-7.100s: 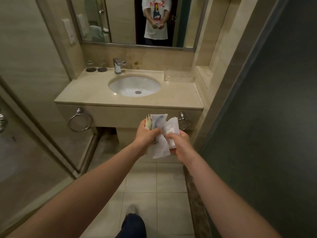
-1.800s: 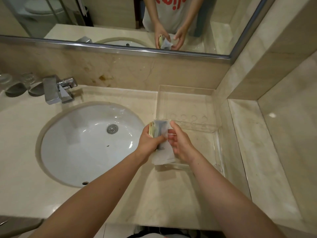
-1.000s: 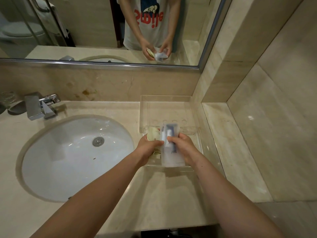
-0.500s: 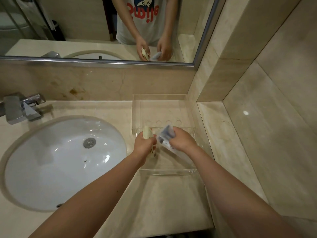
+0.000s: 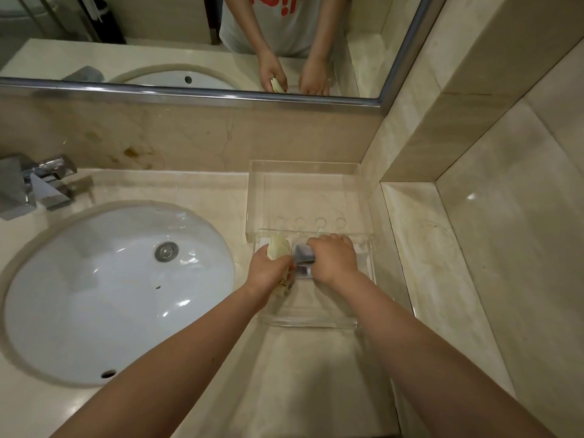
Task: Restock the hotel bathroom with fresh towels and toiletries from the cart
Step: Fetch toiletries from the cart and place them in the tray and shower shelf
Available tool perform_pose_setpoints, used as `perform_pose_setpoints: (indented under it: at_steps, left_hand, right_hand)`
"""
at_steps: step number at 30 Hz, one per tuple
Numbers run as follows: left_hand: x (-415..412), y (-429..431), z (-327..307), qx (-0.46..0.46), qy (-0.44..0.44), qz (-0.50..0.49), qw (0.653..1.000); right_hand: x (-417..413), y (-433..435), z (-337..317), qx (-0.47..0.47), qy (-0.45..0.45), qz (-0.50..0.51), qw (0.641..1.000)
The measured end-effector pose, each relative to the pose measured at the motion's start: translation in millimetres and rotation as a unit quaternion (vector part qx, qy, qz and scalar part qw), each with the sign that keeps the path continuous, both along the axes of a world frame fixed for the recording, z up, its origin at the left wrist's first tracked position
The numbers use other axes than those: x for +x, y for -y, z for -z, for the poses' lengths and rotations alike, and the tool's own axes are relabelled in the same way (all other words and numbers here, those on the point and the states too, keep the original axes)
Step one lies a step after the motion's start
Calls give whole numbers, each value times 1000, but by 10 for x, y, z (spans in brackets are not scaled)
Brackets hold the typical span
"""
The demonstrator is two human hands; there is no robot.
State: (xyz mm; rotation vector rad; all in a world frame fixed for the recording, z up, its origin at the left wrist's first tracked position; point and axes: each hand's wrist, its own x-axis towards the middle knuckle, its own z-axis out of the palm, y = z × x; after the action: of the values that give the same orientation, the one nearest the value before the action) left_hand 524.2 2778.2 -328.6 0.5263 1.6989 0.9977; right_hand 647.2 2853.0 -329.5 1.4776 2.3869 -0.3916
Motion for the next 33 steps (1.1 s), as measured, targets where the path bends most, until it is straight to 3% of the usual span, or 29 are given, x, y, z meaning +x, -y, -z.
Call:
perform_pose_setpoints:
  at_steps: [9,12,16,19,21,25,33]
  left_hand:
    - [-5,-14,70,20,-3,-52,998]
    - [-31,20,54,32,17,-76,996]
    - [-98,97,-17,44,113,-99,988]
    - [-147,145,-63,40,156,-109,981]
    - [-164,157,-74,42,150,-106,982]
    - [-195,197,-120,47,152,-107,981]
    - [-242,298,-91,67,155,-84,982]
  right_hand:
    - [193,182,90,131,-176,48,975]
    - [193,250,97,183,-197,55,962]
    - [128,287,51,63,-105,62,991]
    - [78,343,8,65,-135,83,985]
    - [13,393,-45,34,-235,127,963]
    - [-195,450,-178,-138,-420,286,850]
    - [-274,510,-223,-213,-454,322,803]
